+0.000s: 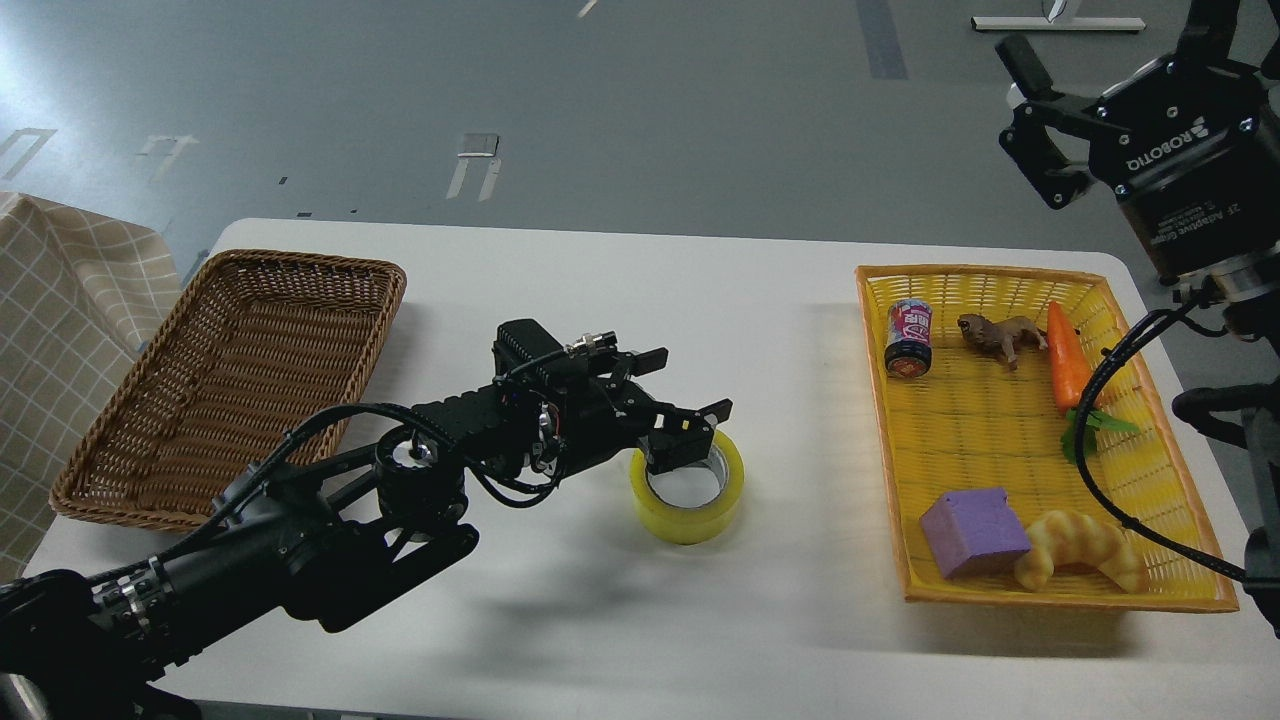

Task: Place and transfer tape with both arms
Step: 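Close the left gripper on the tape roll's rim, then carry the tape roll with the left gripper over the wicker basket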

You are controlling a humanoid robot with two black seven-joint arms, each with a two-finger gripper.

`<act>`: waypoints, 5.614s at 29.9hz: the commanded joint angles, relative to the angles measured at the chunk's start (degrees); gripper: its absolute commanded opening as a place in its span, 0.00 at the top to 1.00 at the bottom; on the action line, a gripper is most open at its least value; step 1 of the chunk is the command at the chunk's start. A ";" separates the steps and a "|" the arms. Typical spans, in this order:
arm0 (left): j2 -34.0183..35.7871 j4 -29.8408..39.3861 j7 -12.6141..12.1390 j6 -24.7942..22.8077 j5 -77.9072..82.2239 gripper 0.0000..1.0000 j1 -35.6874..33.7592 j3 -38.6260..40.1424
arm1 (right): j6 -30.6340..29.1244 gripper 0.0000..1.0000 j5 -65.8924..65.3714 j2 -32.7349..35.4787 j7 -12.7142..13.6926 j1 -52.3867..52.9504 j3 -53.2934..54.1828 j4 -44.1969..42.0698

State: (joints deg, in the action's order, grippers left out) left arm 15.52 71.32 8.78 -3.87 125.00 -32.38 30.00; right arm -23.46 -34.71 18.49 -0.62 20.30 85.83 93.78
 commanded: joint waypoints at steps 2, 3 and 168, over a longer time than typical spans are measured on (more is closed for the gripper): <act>0.12 -0.22 0.01 0.44 0.00 0.02 -0.23 -3.79 | 0.00 0.00 0.00 0.23 0.00 0.00 -0.05 -0.08; 0.12 -0.22 0.01 0.70 0.00 0.02 -0.23 -4.33 | 0.00 0.00 0.00 0.23 0.00 0.00 -0.05 -0.17; 7.68 -9.88 6.16 9.23 0.00 0.82 -12.09 -14.44 | 3.60 0.00 -0.09 2.07 0.00 -6.50 4.08 -0.88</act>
State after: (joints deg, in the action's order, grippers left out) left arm 22.64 61.44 14.96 5.39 125.02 -42.81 15.63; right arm -19.87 -34.72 20.57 -0.61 13.80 89.91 93.05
